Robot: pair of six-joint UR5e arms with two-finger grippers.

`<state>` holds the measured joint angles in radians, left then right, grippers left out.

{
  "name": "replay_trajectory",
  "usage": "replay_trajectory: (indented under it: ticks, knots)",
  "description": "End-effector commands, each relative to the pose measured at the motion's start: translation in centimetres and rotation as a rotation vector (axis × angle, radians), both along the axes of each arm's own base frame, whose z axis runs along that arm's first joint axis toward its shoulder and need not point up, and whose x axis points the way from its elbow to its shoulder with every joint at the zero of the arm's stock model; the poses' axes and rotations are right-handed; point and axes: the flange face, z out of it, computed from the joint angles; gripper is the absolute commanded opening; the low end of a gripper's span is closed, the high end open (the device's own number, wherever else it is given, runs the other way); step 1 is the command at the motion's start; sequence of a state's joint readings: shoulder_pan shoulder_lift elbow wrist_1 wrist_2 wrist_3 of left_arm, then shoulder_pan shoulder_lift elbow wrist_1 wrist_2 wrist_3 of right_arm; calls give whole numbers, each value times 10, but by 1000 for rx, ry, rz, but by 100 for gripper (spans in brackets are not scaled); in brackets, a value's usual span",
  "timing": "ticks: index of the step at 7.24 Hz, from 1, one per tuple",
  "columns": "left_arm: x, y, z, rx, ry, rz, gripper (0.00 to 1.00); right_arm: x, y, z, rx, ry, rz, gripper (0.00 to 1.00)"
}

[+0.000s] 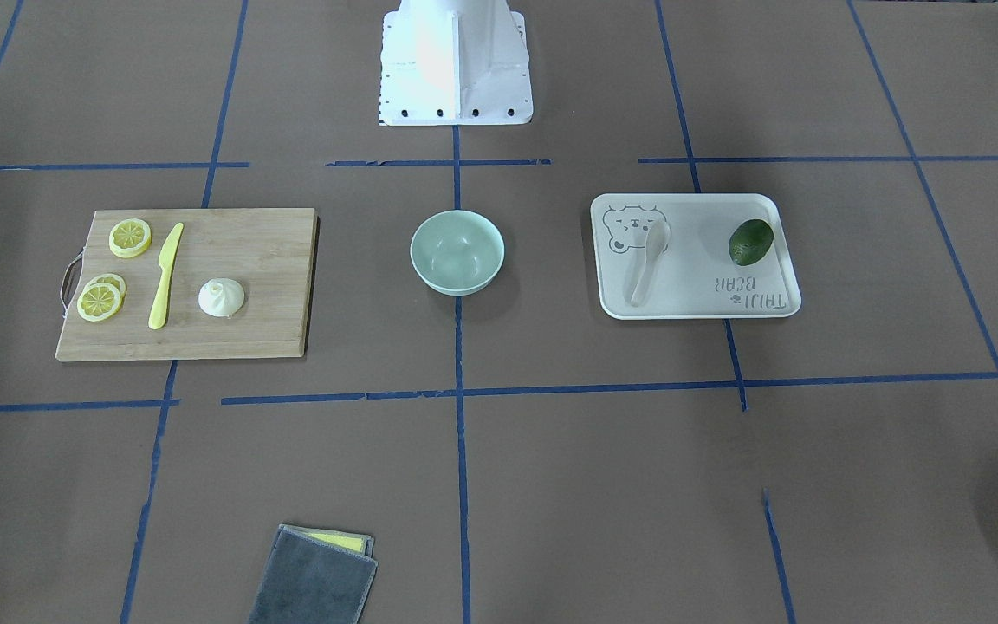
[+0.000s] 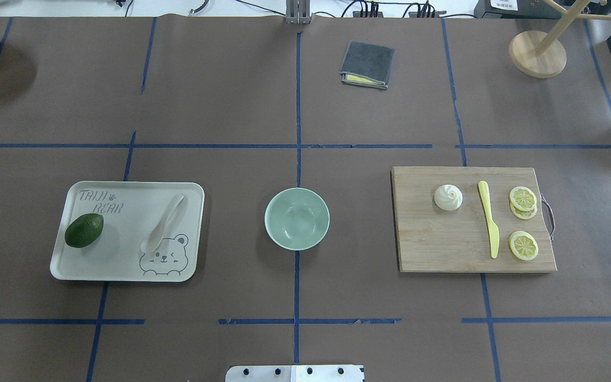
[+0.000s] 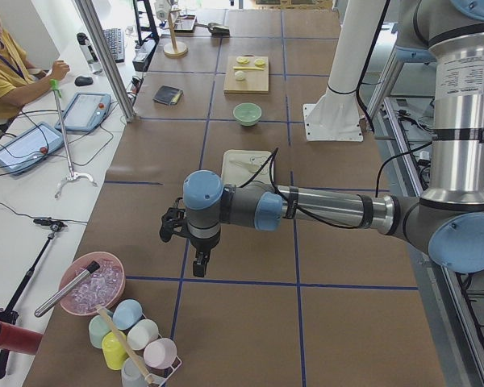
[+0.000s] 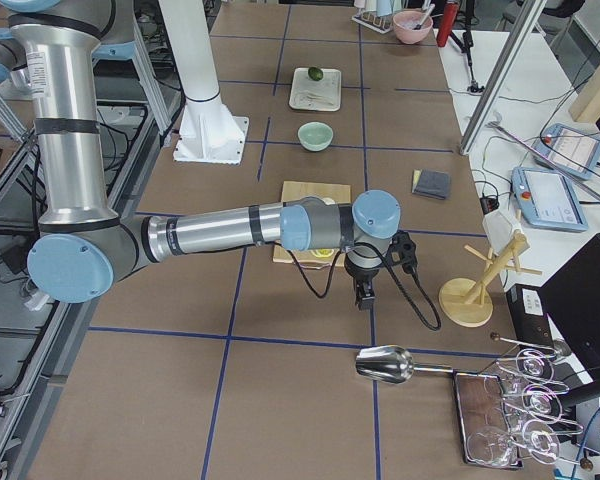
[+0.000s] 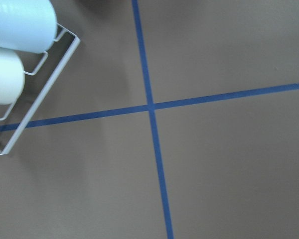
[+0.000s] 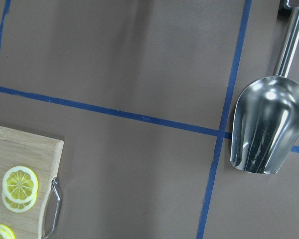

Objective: Put spoon and bun in bowl

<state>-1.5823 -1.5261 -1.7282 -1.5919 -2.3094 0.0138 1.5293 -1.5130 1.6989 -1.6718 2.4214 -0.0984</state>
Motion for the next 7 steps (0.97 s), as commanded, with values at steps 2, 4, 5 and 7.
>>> replay_trajectory:
  ticks: [2,4,5,7]
  knots:
    - [-4,-6,-32,26,8,-7,100,-1,4,3,-7,-5,-1,100]
    - [31,-4,-43,52,-6,67,100,-1,6,9,-27,-5,5,100]
    - [40,-16,-55,94,0,85,100,-1,6,9,-29,-9,6,100]
    - [47,8,-67,190,26,100,100,-2,9,15,-41,-10,3,100]
